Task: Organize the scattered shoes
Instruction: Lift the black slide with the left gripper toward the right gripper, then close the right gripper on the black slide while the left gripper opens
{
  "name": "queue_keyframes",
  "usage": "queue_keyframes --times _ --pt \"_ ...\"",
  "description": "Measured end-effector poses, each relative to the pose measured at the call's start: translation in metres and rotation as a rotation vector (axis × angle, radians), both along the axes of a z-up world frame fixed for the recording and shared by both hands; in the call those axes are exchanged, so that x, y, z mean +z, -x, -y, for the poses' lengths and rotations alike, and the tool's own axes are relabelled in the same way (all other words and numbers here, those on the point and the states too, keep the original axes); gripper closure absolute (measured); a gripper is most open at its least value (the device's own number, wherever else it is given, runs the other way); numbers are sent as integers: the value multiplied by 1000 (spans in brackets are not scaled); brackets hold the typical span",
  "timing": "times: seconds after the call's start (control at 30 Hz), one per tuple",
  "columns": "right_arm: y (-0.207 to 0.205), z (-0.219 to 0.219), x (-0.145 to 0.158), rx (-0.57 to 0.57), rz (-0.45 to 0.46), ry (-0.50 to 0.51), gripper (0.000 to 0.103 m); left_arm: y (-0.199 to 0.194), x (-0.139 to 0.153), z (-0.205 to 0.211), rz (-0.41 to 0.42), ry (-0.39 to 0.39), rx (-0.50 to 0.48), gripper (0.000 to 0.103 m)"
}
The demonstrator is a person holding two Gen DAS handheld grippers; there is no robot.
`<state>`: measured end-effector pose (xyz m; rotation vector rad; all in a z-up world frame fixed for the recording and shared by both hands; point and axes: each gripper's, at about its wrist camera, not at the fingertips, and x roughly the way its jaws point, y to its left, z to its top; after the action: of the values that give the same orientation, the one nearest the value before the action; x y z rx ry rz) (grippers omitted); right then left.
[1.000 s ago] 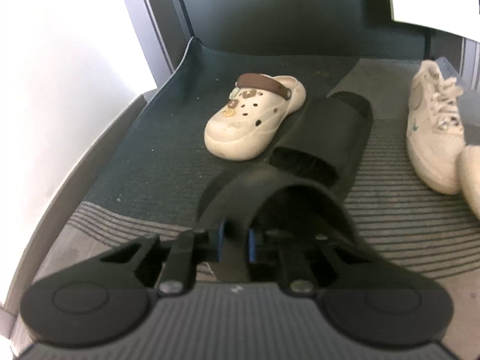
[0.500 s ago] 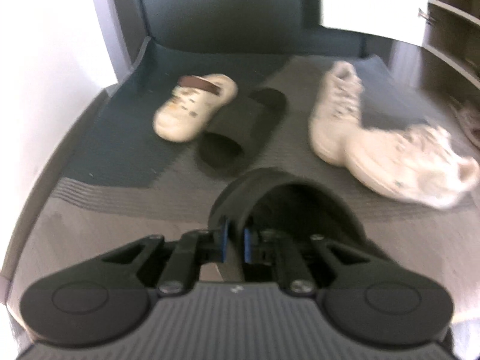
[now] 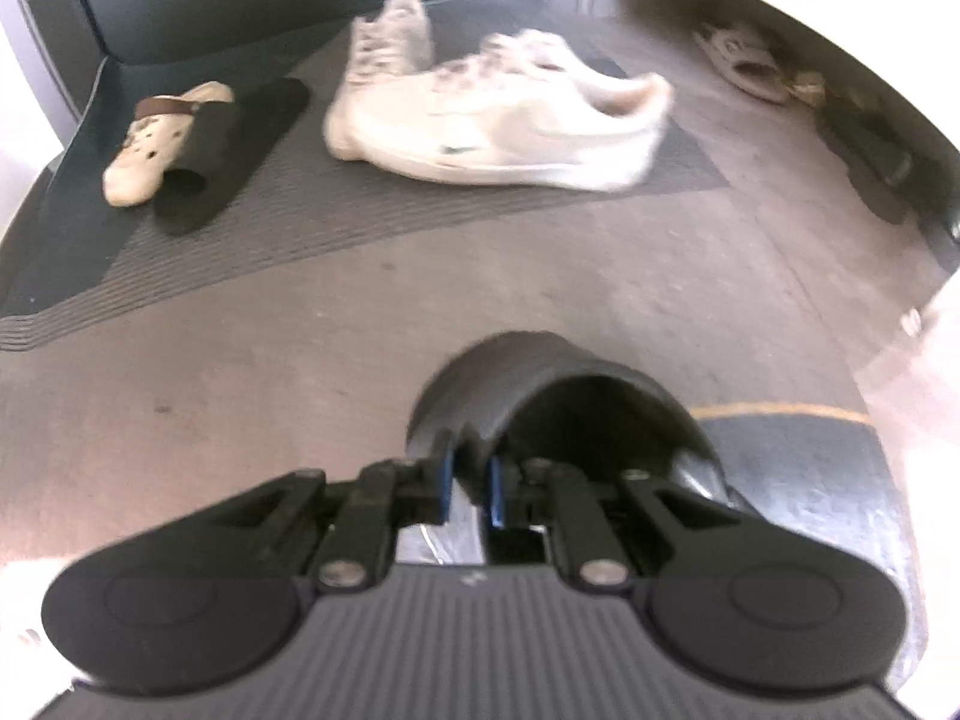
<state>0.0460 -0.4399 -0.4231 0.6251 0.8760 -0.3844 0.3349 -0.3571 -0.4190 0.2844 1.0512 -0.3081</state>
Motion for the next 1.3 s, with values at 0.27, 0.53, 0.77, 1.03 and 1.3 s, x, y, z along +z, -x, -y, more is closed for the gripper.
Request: queue_keyframes --times 0.27,0.53,0.77,1.03,1.3 --pt "41 24 -25 -103 -68 32 25 51 -25 55 50 -55 -95 82" --pt "55 29 -30 -109 -62 86 25 86 -41 76 95 -116 -194 51" --pt "58 28 -24 -96 -38 129 25 100 -5 49 40 -69 -232 38" --pt "11 33 -18 80 14 450 26 110 60 -52 160 9 -316 27" --pt "-83 50 -19 385 72 534 26 102 59 -103 95 102 -232 26"
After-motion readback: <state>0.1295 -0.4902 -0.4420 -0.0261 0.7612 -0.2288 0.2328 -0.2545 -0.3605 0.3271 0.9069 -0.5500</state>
